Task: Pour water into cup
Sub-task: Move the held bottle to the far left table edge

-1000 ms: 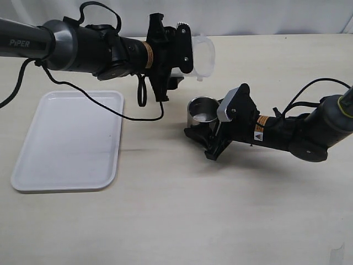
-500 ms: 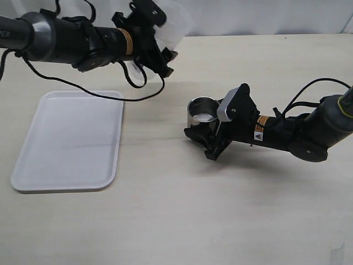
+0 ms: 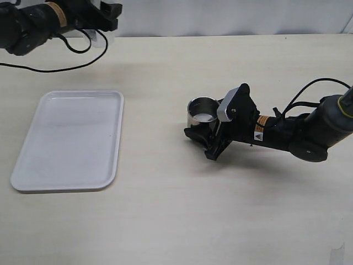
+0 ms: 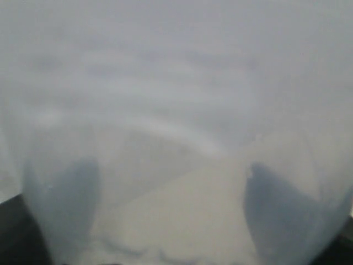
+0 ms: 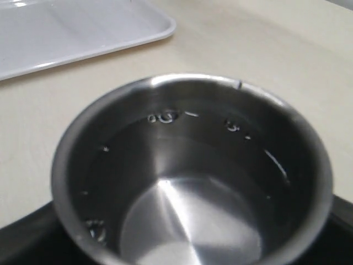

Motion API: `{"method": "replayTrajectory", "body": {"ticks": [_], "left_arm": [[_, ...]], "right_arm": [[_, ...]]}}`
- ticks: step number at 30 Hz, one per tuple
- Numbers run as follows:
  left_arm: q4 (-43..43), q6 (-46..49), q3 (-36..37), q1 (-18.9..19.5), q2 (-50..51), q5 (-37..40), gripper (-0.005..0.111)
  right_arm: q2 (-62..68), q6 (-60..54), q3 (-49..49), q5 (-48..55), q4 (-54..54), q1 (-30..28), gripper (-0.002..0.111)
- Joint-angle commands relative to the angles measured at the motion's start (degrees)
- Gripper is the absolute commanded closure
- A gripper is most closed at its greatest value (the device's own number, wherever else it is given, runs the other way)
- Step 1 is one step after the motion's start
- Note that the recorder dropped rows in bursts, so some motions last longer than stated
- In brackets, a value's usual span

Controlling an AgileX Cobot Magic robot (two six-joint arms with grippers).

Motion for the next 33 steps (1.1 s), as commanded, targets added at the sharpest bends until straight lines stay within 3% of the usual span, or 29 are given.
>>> {"method": "replayTrajectory", "body": {"ticks": [1, 7, 19, 23, 30, 33], "left_arm": [[1.01, -0.57, 0.26, 4.37, -0.74, -1.85, 0.107], [0.64, -0.34, 4.92, 11.10, -0.74, -12.46, 0.107], [-0.66, 1.40, 7.40, 21.55, 0.95, -13.69, 0.107], [-0.82, 1.53, 7.40, 22.47, 3.71, -14.36, 0.107], [-2.19, 1.79, 7.29, 21.98, 9.72, -29.95, 0.107], [-3.49, 2.98, 7.20, 20.84, 9.96, -26.43, 0.107]], "right_arm": [[-0.22, -0.17, -0.27, -1.30, -0.19, 0.01, 0.104], [-0.22, -0.17, -0.27, -1.30, -0.19, 0.01, 0.104], [-0.22, -0.17, -0.27, -1.30, -0.19, 0.01, 0.104], [-0.22, -0.17, -0.27, -1.30, -0.19, 0.01, 0.104], [-0.22, -0.17, -0.27, -1.30, -0.19, 0.01, 0.104], [-0.22, -0.17, -0.27, -1.30, -0.19, 0.01, 0.104]]}}
